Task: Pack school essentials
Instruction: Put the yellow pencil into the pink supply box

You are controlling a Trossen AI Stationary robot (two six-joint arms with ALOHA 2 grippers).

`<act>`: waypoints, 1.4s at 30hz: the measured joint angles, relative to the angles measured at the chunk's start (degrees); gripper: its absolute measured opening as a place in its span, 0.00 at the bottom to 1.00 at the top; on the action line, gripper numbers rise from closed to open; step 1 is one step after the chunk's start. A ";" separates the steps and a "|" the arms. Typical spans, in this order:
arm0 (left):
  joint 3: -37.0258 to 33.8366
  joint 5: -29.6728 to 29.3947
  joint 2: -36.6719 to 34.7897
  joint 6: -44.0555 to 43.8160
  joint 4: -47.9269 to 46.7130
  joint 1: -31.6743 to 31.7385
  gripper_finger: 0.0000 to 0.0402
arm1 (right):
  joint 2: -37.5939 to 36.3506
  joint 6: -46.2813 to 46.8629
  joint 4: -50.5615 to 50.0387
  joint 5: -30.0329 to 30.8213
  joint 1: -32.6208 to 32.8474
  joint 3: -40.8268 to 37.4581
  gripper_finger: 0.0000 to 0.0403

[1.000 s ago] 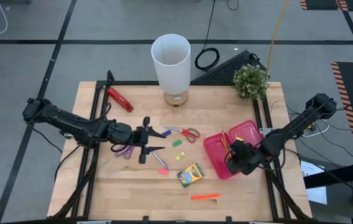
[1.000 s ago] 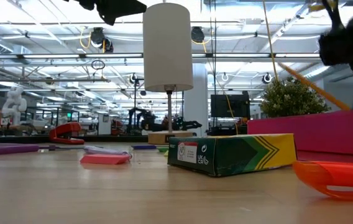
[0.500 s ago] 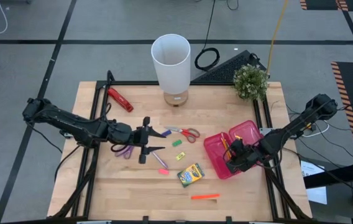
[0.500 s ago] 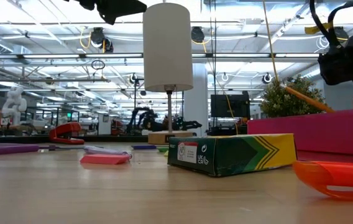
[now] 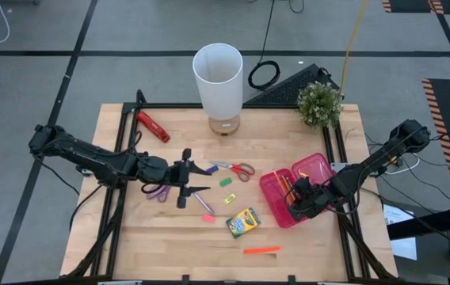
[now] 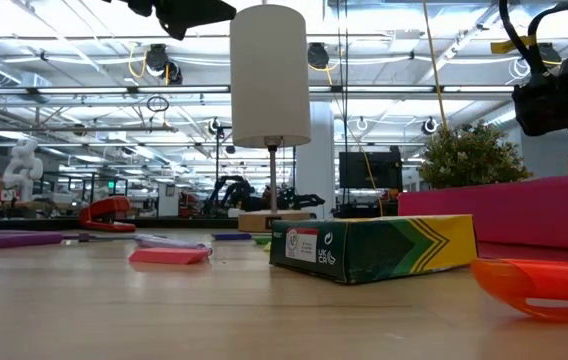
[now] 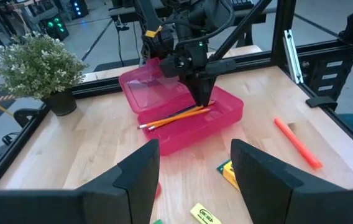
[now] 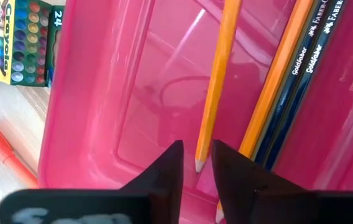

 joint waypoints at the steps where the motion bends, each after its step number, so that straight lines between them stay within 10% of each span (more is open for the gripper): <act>1: 0.00 0.00 0.01 -0.20 -0.02 0.00 0.50 | 0.00 -0.02 0.00 -0.02 0.00 0.00 0.22; 25: 0.00 0.00 0.04 -1.05 -0.09 0.00 0.50 | -6.49 -5.27 -4.82 12.41 -7.39 0.02 0.30; 42: 0.00 0.02 0.04 -2.34 -0.11 -0.11 0.50 | 1.70 -9.31 -5.29 4.46 -14.67 0.07 0.30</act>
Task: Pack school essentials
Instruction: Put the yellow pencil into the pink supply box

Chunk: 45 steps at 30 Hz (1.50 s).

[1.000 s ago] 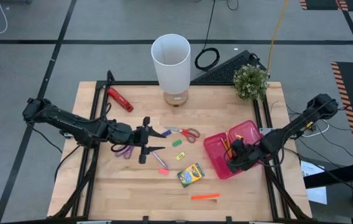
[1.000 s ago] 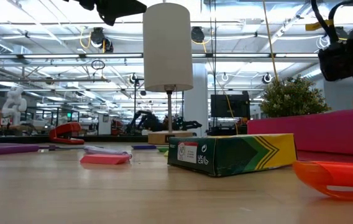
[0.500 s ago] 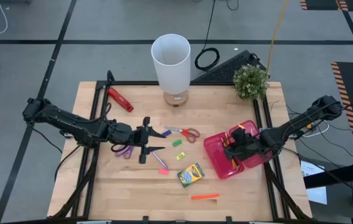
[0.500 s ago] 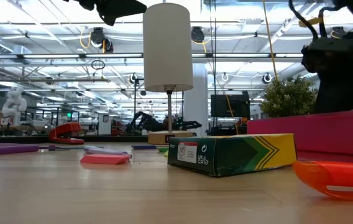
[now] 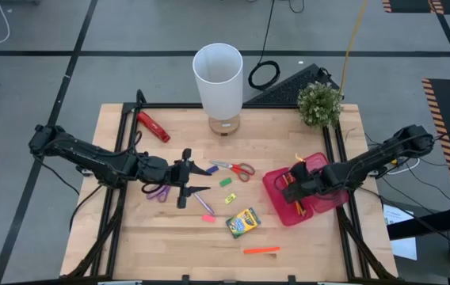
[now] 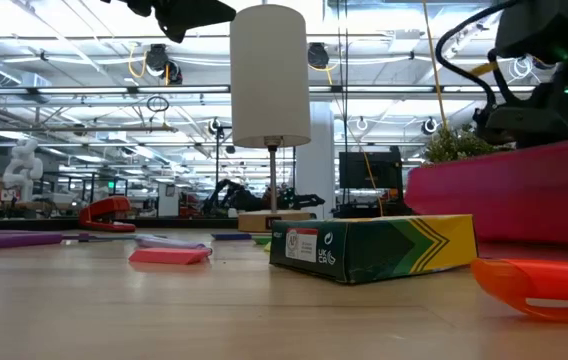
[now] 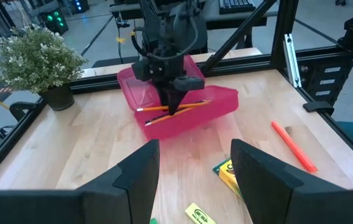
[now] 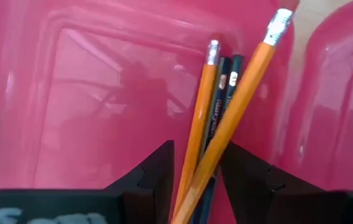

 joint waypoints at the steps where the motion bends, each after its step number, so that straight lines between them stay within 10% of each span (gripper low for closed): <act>1: 0.00 0.00 0.00 0.00 0.00 0.00 0.50 | -0.02 -0.29 0.57 0.04 -0.02 0.00 0.30; 17: 0.00 0.00 0.00 0.07 0.00 0.04 0.50 | -0.15 -1.51 3.96 -1.15 0.59 0.00 0.01; 45: 0.00 0.00 0.00 0.02 0.08 0.04 0.50 | -0.12 -3.99 2.61 1.78 0.05 0.02 0.03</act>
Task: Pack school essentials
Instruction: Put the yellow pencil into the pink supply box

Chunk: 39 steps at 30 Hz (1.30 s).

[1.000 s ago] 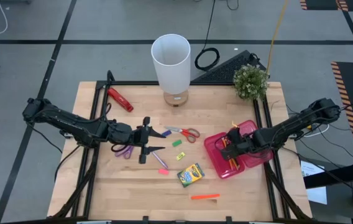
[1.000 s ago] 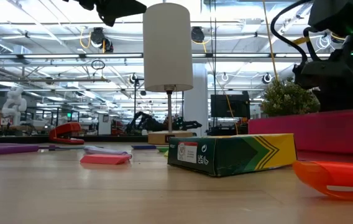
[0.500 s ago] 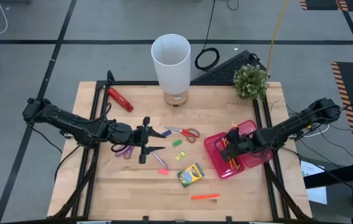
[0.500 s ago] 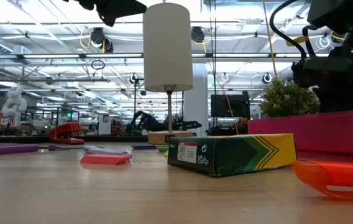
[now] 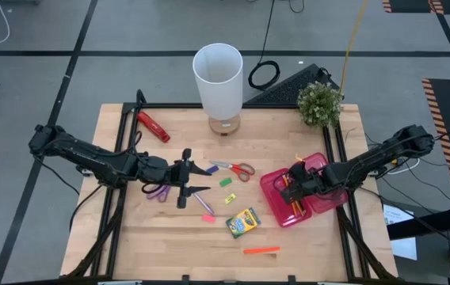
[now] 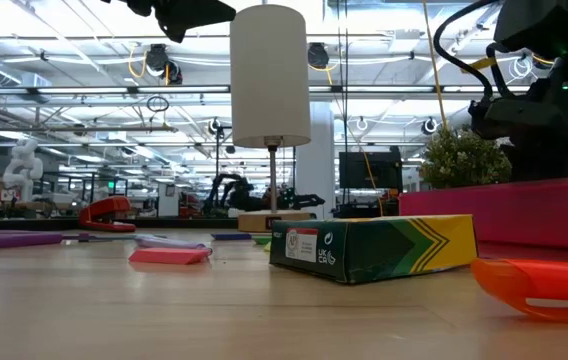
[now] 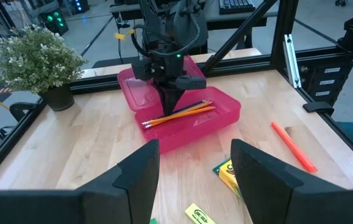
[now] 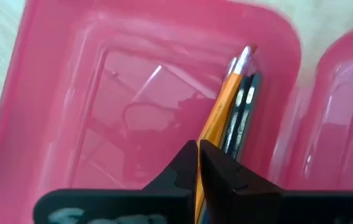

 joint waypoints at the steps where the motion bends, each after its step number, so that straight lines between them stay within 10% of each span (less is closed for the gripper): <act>1: 0.00 0.00 0.00 0.00 0.01 0.00 0.50 | 0.07 -0.27 0.25 -0.04 -0.21 0.00 0.03; 39: 0.00 0.00 0.00 0.11 0.01 0.00 0.50 | -1.57 -10.84 5.55 -2.87 -1.93 0.00 0.03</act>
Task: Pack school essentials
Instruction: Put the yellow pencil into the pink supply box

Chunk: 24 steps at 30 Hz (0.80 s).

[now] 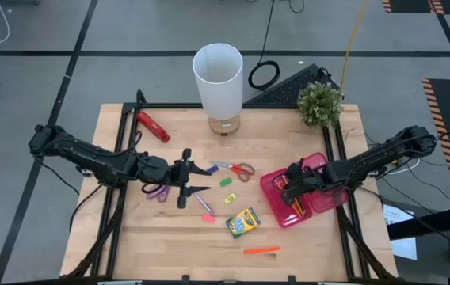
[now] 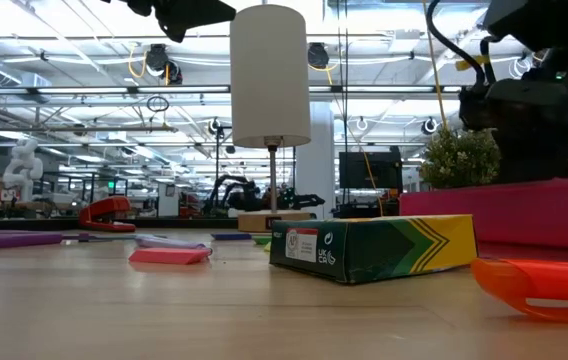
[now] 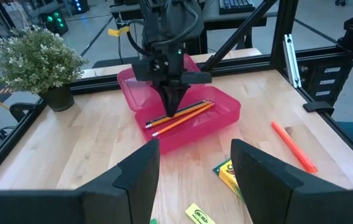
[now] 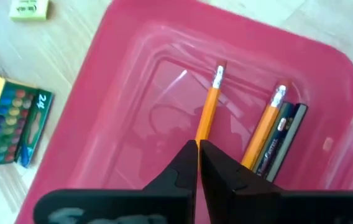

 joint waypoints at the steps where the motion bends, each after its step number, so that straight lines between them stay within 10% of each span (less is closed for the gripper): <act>1: 0.00 0.00 0.00 0.00 -0.04 0.00 0.50 | 0.05 0.01 0.30 0.58 0.17 0.00 0.03; 24: 0.02 0.00 0.00 0.02 0.01 0.00 0.50 | 7.88 -2.86 4.97 1.13 -2.91 0.00 0.00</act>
